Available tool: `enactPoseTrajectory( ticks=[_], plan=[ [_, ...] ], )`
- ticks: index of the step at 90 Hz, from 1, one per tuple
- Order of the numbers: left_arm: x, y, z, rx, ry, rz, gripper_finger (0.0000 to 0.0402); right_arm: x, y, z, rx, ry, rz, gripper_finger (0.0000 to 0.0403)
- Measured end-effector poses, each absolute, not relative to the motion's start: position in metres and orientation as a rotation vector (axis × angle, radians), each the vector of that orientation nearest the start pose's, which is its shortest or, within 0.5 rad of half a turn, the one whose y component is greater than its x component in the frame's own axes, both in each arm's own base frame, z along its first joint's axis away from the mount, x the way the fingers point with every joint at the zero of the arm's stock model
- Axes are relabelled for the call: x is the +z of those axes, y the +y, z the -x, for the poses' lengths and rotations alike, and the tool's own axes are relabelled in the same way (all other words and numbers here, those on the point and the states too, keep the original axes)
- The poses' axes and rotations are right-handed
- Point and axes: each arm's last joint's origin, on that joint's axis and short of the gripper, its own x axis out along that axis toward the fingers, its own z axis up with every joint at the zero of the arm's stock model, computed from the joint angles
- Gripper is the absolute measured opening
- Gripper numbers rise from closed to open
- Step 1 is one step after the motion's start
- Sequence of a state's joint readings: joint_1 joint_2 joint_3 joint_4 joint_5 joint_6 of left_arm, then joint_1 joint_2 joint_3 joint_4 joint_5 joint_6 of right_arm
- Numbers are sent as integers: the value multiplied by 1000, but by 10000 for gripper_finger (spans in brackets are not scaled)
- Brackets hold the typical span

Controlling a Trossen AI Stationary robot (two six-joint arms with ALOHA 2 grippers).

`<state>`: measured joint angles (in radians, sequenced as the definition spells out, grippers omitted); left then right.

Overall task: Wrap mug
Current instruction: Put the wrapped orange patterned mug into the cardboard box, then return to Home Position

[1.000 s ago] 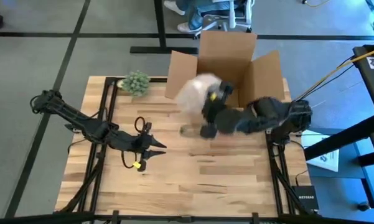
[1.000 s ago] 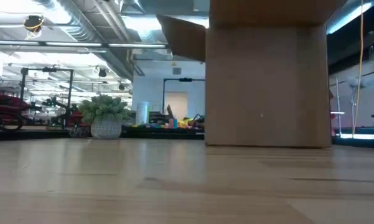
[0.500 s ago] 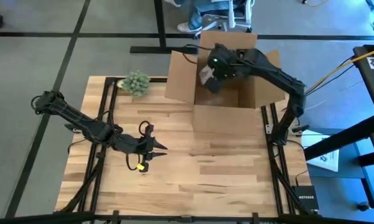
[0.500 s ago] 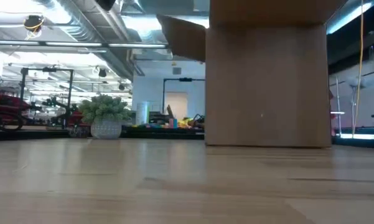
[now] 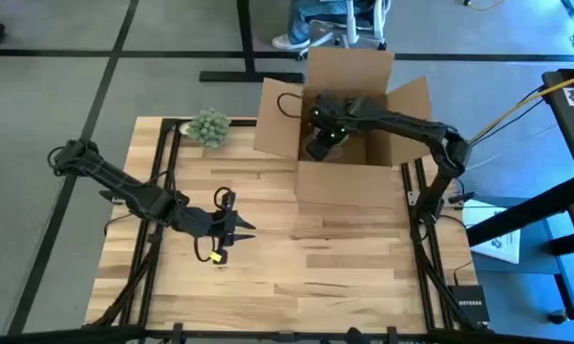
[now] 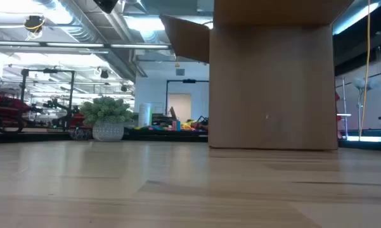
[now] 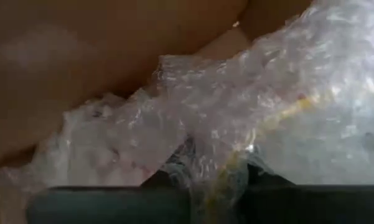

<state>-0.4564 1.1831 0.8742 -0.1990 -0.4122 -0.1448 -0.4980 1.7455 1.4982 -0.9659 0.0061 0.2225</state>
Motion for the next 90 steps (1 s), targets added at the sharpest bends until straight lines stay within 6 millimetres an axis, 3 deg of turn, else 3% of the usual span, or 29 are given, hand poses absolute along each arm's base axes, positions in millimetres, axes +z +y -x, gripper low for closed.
enactPoseTrajectory(
  ticks=[15, 30, 40, 56, 65, 72, 90],
  plan=[
    [285, -102, -233, -10, 463, -72, 78, 258, -169, -311, -584, 1104, -522, 78],
    [285, -102, -233, -16, 465, -69, 78, 268, -169, -311, -572, 1106, -518, 156],
    [284, -102, -233, -15, 467, -69, 78, 302, -166, -310, -507, 1102, -505, 200],
    [287, -100, -230, -18, 458, -87, 78, 383, -151, -292, -457, 985, -429, 231],
    [296, -96, -222, -16, 433, -85, 78, 420, -131, -277, -427, 889, -379, 233],
    [301, -89, -213, 1, 439, -88, 73, 437, -110, -265, -378, 840, -343, 234],
    [315, -58, -191, -13, 458, -69, 32, 447, -39, -245, -145, 743, -233, 205]
  ],
)
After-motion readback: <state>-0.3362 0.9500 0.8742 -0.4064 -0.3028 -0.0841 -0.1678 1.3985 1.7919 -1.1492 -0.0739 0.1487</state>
